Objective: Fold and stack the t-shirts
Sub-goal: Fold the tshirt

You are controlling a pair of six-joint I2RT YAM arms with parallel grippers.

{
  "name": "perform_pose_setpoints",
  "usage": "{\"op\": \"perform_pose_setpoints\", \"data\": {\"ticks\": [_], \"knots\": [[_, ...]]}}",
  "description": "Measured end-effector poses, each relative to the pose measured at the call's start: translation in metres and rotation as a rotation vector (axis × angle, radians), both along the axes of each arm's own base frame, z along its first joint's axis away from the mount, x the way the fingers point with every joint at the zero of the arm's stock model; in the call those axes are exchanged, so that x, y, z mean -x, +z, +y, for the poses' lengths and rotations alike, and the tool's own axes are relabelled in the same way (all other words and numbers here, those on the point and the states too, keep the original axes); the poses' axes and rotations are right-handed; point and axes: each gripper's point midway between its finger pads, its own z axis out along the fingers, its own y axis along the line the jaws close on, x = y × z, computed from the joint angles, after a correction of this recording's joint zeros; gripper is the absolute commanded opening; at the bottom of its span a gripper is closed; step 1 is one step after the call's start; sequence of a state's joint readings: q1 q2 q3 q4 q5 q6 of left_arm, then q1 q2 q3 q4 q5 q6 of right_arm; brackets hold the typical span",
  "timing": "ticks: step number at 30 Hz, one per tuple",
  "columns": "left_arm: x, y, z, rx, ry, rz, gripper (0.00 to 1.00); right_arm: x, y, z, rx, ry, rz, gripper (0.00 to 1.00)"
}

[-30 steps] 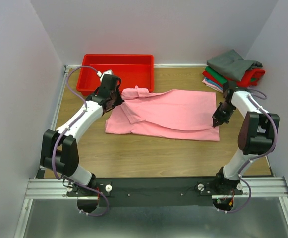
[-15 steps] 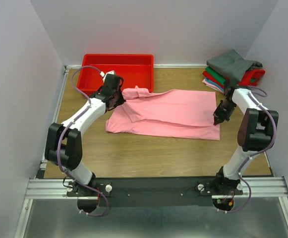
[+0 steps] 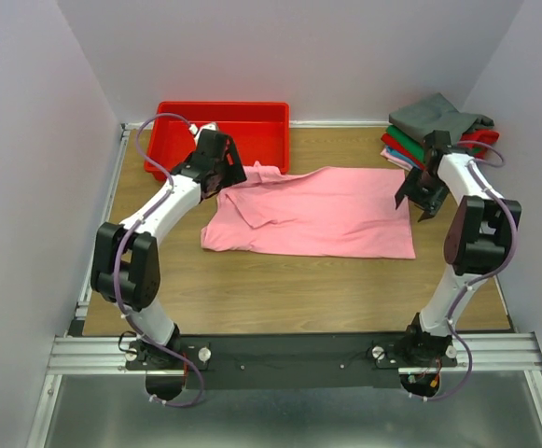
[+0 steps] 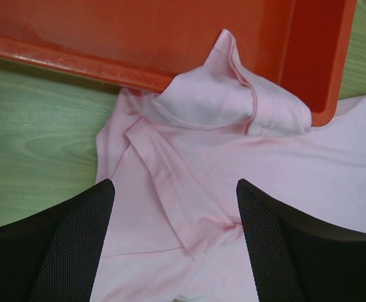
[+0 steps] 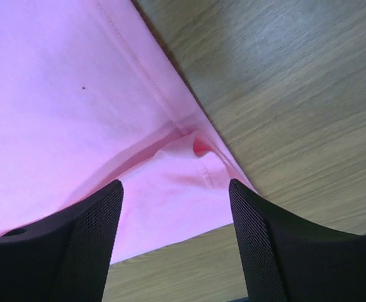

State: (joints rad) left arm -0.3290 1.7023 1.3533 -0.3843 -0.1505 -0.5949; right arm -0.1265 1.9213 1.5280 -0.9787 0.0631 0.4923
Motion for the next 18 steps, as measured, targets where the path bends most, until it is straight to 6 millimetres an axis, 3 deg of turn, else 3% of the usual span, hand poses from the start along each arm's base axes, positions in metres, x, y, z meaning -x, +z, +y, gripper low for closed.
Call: {"op": "perform_pose_setpoints", "data": {"ticks": [3, 8, 14, 18], "knots": [[0.019, -0.011, 0.012, -0.010, 0.014, 0.025, 0.86, 0.007, 0.000, -0.004, 0.025, 0.006, -0.007, 0.76], [0.061, -0.039, 0.038, -0.026, 0.063, 0.102, 0.86, 0.051, -0.003, -0.004, 0.036, 0.005, 0.016, 0.72], [0.097, -0.066, 0.061, -0.017, 0.134, 0.178, 0.84, 0.096, -0.017, 0.000, 0.026, -0.003, 0.068, 0.68], [0.111, -0.077, 0.072, -0.010, 0.171, 0.206, 0.82, 0.106, -0.025, 0.002, 0.019, -0.001, 0.086, 0.66]]}}
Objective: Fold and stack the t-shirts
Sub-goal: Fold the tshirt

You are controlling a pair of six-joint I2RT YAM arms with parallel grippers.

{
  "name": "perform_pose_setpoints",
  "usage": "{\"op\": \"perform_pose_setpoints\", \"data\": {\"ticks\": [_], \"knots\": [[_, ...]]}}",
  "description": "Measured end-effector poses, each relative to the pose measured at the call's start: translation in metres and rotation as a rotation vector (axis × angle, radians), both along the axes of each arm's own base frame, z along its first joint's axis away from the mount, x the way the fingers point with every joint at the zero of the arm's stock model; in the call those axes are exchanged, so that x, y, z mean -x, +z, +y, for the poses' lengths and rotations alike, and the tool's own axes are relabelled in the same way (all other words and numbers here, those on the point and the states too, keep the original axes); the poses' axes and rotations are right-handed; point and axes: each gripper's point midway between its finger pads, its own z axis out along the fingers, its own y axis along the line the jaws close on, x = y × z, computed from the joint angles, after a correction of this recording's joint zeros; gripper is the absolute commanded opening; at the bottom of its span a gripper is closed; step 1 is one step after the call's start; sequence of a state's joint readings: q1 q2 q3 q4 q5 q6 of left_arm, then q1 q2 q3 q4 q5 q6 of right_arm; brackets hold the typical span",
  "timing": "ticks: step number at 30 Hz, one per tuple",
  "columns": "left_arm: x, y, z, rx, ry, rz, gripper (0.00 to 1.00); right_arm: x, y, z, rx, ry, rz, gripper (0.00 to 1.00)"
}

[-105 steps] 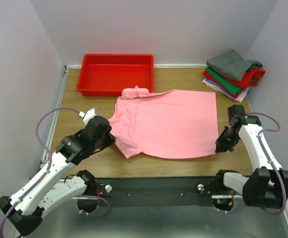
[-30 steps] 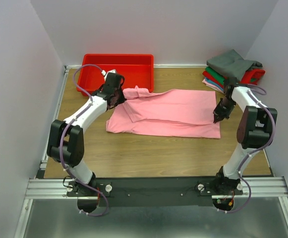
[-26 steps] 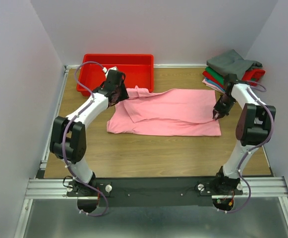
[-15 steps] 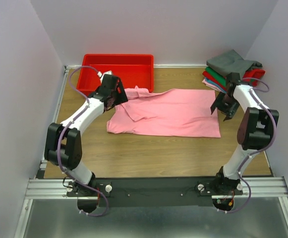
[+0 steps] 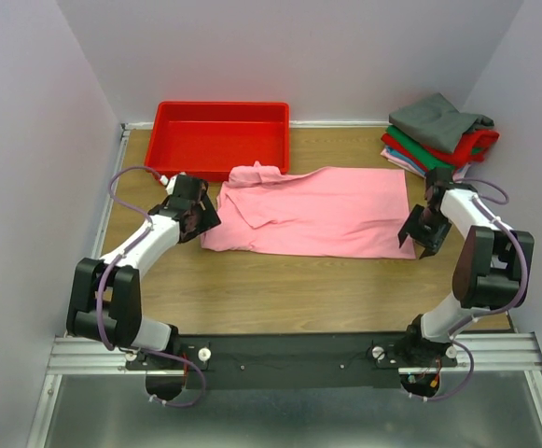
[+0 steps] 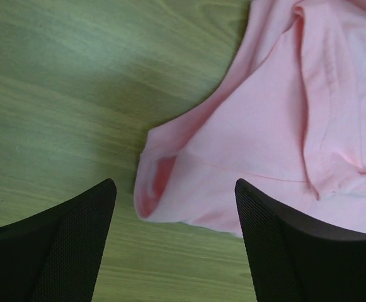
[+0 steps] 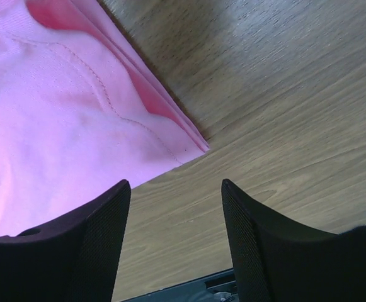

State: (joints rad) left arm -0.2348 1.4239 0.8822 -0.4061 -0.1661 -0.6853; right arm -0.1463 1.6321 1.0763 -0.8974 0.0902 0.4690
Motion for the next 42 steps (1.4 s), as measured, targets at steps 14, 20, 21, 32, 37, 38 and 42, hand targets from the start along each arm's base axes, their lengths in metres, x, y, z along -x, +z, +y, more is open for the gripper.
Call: {"op": "perform_pose_setpoints", "data": {"ticks": [14, 20, 21, 32, 37, 38, 42], "knots": [[0.027, -0.030, 0.006, 0.012, 0.041, 0.079, 0.71, 0.008, -0.010, -0.005, -0.006, -0.026, -0.001, 0.59], [0.031, -0.036, 0.003, 0.031, 0.041, 0.088, 0.64, 0.009, -0.014, -0.007, -0.010, -0.039, -0.004, 0.54], [0.032, -0.036, 0.003, 0.033, 0.042, 0.091, 0.63, 0.008, -0.014, -0.008, -0.010, -0.043, -0.006, 0.53], [0.032, -0.039, 0.003, 0.037, 0.045, 0.090, 0.44, 0.003, -0.025, -0.010, -0.032, -0.056, -0.004, 0.40], [0.035, -0.046, 0.002, 0.042, 0.048, 0.101, 0.12, 0.001, -0.030, -0.009, -0.040, -0.058, -0.001, 0.18], [0.035, -0.047, 0.002, 0.043, 0.044, 0.102, 0.07, 0.001, -0.030, -0.008, -0.043, -0.057, -0.001, 0.15], [0.034, -0.047, 0.001, 0.046, 0.036, 0.098, 0.00, 0.000, -0.030, -0.008, -0.044, -0.057, -0.002, 0.04]]}}
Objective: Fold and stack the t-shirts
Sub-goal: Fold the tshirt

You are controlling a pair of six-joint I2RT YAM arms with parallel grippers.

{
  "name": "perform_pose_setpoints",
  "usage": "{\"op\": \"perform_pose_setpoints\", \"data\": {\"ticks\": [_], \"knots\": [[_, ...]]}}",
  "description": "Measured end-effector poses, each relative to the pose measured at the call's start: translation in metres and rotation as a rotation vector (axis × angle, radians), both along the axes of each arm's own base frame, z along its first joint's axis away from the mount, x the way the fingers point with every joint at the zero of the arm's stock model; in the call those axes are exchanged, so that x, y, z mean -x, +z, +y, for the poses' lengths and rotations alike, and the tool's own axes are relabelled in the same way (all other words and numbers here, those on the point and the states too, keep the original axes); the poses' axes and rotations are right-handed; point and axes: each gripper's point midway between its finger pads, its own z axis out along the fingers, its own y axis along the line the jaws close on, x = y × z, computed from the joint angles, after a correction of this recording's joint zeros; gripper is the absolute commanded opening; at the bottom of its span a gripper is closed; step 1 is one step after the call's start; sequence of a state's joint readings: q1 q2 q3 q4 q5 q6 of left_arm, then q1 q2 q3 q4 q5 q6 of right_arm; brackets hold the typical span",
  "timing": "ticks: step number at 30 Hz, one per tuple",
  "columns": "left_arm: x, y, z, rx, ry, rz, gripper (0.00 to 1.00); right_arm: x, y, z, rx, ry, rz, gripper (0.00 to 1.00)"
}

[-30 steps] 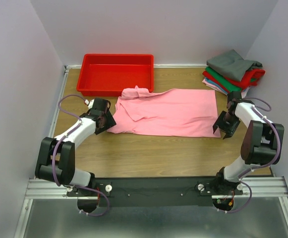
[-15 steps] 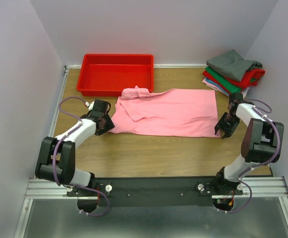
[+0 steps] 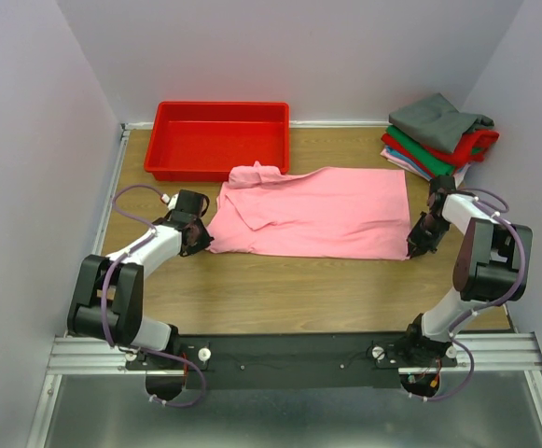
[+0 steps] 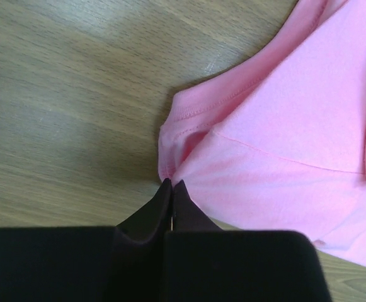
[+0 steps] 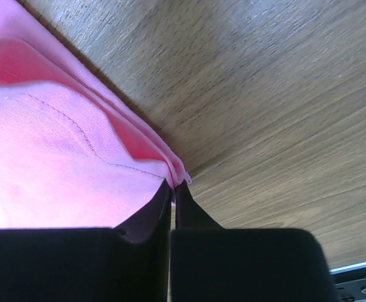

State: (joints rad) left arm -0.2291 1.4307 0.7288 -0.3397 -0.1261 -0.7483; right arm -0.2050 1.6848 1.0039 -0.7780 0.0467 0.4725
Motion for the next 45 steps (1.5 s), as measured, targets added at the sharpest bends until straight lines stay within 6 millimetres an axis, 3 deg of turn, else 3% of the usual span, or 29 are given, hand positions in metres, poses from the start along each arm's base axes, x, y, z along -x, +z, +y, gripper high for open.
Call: {"op": "perform_pose_setpoints", "data": {"ticks": [6, 16, 33, 39, 45], "knots": [[0.000, 0.002, 0.002, -0.016, 0.000, 0.008, 0.00, 0.001, 0.001, -0.002, 0.004, -0.002, 0.001, 0.01], [0.007, 0.029, 0.009, -0.033, 0.007, -0.043, 0.00, 0.017, 0.014, -0.009, 0.023, 0.001, 0.020, 0.02], [0.046, 0.064, 0.017, 0.008, 0.059, -0.084, 0.00, 0.055, 0.044, 0.001, 0.016, -0.001, 0.035, 0.02], [0.073, 0.069, 0.022, 0.033, 0.093, -0.093, 0.00, 0.061, 0.055, 0.003, 0.016, -0.013, 0.015, 0.02], [0.084, 0.069, 0.025, 0.028, 0.103, -0.065, 0.01, 0.068, 0.060, 0.006, 0.012, -0.019, 0.018, 0.02]]}}
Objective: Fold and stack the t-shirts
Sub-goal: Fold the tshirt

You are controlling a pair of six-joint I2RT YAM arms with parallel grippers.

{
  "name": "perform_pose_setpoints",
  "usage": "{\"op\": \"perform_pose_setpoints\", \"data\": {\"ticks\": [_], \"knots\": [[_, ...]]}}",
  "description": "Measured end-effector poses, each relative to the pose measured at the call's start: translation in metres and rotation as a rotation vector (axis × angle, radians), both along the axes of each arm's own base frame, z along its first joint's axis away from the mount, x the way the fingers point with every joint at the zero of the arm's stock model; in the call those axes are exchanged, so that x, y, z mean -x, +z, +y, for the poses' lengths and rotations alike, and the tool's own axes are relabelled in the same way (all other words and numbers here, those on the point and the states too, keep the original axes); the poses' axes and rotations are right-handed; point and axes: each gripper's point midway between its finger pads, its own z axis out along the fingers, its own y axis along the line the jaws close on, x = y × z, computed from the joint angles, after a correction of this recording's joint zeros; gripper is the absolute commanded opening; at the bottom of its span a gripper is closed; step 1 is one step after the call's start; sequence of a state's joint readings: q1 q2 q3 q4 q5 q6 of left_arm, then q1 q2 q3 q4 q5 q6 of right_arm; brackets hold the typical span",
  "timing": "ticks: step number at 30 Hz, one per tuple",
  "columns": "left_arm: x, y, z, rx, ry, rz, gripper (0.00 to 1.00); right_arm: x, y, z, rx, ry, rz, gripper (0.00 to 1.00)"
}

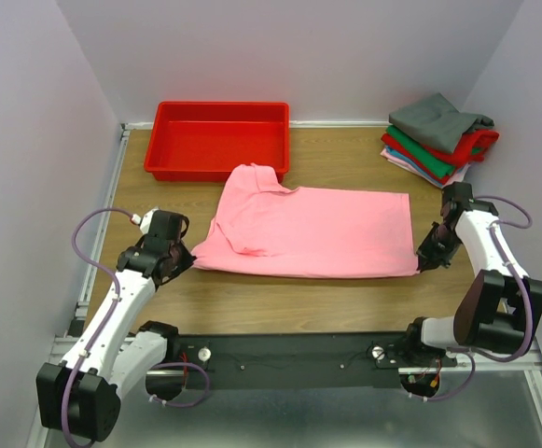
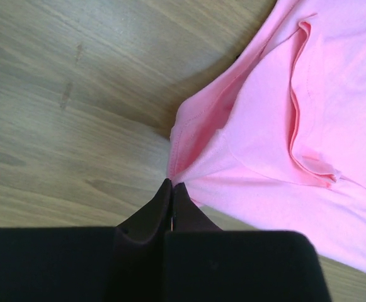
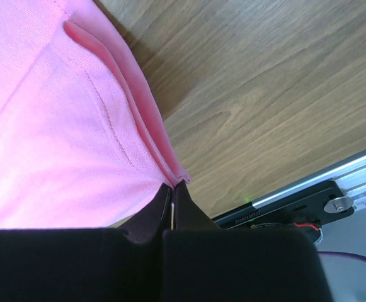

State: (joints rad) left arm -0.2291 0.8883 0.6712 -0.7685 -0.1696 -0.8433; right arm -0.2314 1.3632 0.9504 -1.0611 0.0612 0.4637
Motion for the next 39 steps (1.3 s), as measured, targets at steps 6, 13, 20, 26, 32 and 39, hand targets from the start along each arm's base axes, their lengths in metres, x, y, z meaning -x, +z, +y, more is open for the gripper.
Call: {"op": "perform_pose_setpoints", "data": {"ticks": [6, 13, 20, 26, 32, 39], "knots": [[0.008, -0.001, 0.002, -0.012, -0.007, 0.035, 0.84, 0.003, 0.003, 0.001, -0.003, -0.004, 0.002, 0.51], [0.004, 0.018, 0.002, -0.021, -0.030, 0.012, 0.98, 0.005, 0.003, 0.003, -0.021, 0.005, 0.004, 0.70], [-0.017, 0.018, -0.013, -0.008, -0.117, -0.011, 0.90, -0.008, 0.004, 0.016, -0.097, 0.048, -0.054, 0.72], [-0.052, 0.019, -0.061, 0.021, -0.253, -0.049, 0.85, -0.019, -0.001, 0.022, -0.139, 0.061, -0.079, 0.72], [-0.060, -0.006, -0.103, 0.037, -0.354, 0.000, 0.85, -0.025, -0.003, 0.023, -0.155, 0.069, -0.083, 0.73], [-0.067, -0.020, -0.123, 0.077, -0.371, 0.016, 0.85, -0.029, -0.003, 0.023, -0.155, 0.084, -0.098, 0.73]]}}
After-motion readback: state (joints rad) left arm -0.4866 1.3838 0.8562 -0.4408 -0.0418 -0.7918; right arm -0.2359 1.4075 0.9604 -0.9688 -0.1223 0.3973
